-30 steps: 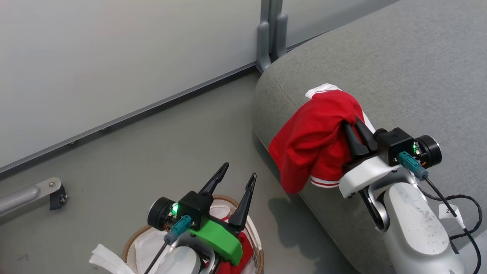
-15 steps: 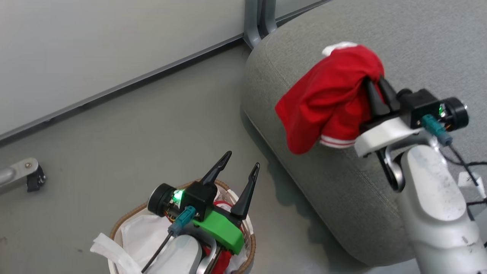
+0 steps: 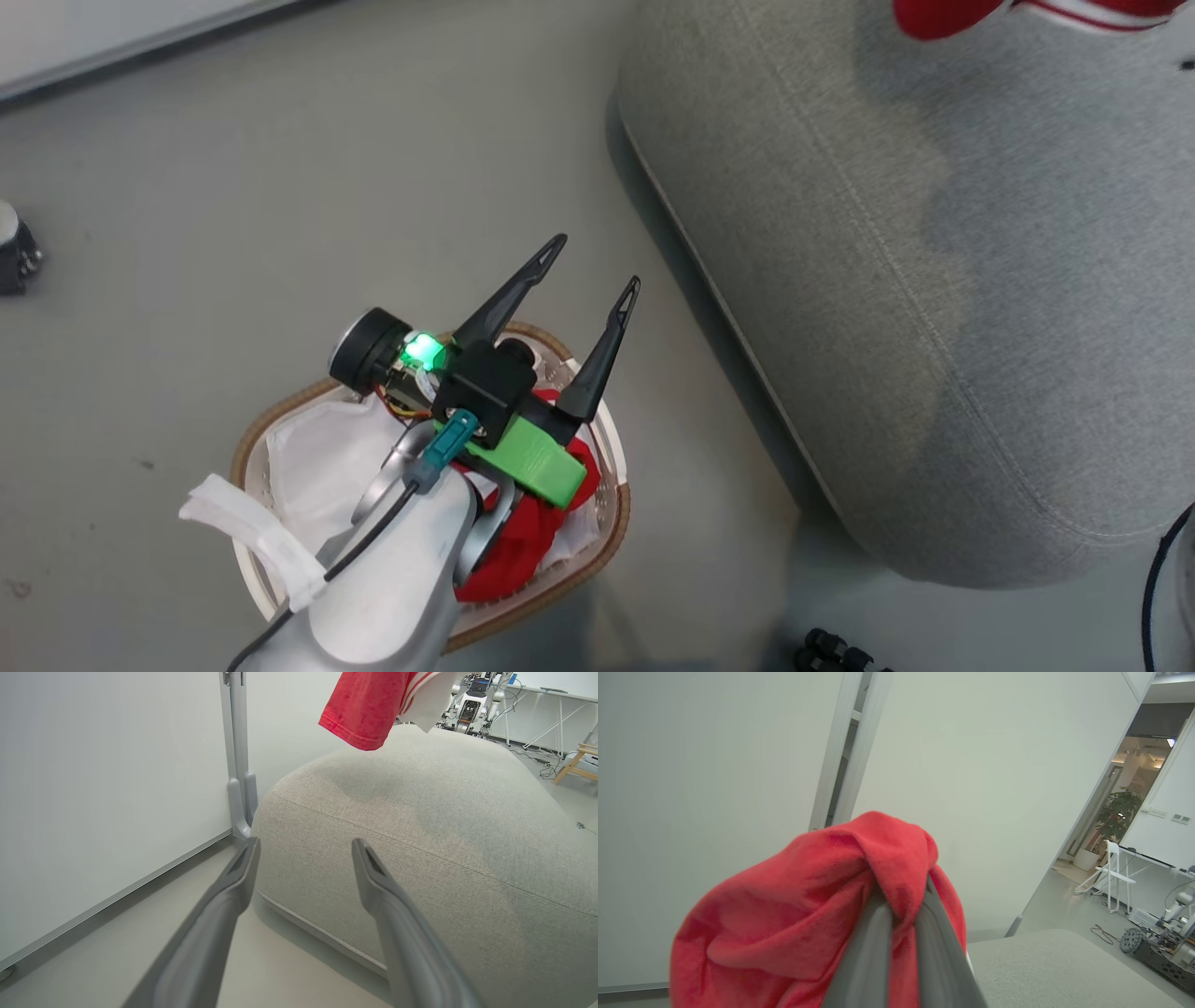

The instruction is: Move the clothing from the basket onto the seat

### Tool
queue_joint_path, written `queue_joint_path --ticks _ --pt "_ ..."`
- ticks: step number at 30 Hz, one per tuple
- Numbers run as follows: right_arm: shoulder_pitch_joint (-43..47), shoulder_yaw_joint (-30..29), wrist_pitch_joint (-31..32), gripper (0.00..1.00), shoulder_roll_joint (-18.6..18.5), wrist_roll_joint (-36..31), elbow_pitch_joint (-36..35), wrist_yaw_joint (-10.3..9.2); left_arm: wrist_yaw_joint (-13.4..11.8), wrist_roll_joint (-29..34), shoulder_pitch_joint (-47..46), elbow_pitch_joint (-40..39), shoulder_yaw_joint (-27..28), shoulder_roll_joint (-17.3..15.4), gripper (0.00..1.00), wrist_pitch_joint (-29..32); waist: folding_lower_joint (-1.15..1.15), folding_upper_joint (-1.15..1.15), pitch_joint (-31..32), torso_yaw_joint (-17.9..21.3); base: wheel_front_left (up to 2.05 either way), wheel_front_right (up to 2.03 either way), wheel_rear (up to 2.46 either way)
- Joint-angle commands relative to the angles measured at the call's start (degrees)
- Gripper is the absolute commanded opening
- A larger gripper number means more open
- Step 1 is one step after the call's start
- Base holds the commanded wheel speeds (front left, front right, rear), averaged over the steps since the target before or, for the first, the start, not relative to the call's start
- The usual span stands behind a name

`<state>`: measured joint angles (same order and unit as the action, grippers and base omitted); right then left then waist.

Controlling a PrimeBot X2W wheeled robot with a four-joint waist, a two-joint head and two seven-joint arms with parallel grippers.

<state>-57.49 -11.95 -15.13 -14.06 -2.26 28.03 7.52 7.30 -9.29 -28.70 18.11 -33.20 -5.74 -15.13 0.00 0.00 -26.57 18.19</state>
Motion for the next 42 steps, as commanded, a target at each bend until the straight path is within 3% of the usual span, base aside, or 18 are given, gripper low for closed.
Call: queue_joint_path --ticks 1,10,16,17,19,21,22,23,31,42 --pt "-1.7 -0.8 0.0 0.00 -0.9 -0.5 1.1 -0.06 0.2 0.8 -1.7 -0.6 0.2 -0.6 1.00 0.0 0.00 0.00 -9.4 -4.2 0.00 0.00 0.00" --pt "-5.7 -10.4 0.0 0.00 -4.9 -4.0 10.1 -0.07 0.1 2.2 -5.2 -2.5 -0.6 -0.4 1.00 0.0 0.00 0.00 -16.2 -7.4 0.00 0.00 0.00" --pt "-3.6 -11.4 0.0 0.03 -4.3 -6.0 13.6 -0.07 -0.4 2.3 -4.4 -2.3 0.2 -1.0 1.00 0.0 0.00 0.00 -17.5 -7.6 0.00 0.00 0.00" --pt "-3.1 -11.5 0.0 0.14 -3.9 -5.9 13.9 -0.07 -0.5 2.3 -4.1 -2.2 0.3 -1.1 1.00 0.0 0.00 0.00 -17.6 -7.6 0.00 0.00 0.00" --pt "-2.1 -11.5 0.0 0.20 -3.1 -6.0 14.3 -0.07 -0.7 2.1 -3.7 -2.1 0.7 -1.1 1.00 0.0 0.00 0.00 -17.4 -7.4 0.00 0.00 0.00" --pt "-1.2 -11.8 0.0 0.45 -2.6 -6.0 14.2 -0.07 -0.8 1.8 -3.4 -2.1 1.0 -1.2 1.00 0.0 0.00 0.00 -17.2 -7.2 0.00 0.00 0.00" --pt "-0.6 -11.9 0.0 0.90 -2.3 -6.0 14.0 -0.07 -0.8 1.7 -3.2 -2.1 1.1 -1.2 1.00 0.0 0.00 0.00 -17.0 -7.1 0.00 0.00 0.00" --pt "0.1 -11.9 0.0 1.00 -1.9 -6.0 13.7 -0.07 -0.8 1.6 -3.1 -2.0 1.2 -1.2 1.00 0.0 0.00 0.00 -16.8 -7.0 0.00 0.00 0.00" --pt "7.8 -10.5 0.0 1.00 -0.3 -4.0 7.4 -0.07 -1.2 0.5 -2.0 -1.6 2.9 -0.4 1.00 0.0 0.00 0.00 -12.9 -6.9 0.00 0.00 0.00" --pt "16.3 -7.7 0.0 1.00 -2.3 -4.8 1.7 -0.07 -0.8 -1.7 1.0 -0.4 6.2 1.7 1.00 0.0 0.00 0.00 -2.0 -10.4 0.00 0.00 0.00"
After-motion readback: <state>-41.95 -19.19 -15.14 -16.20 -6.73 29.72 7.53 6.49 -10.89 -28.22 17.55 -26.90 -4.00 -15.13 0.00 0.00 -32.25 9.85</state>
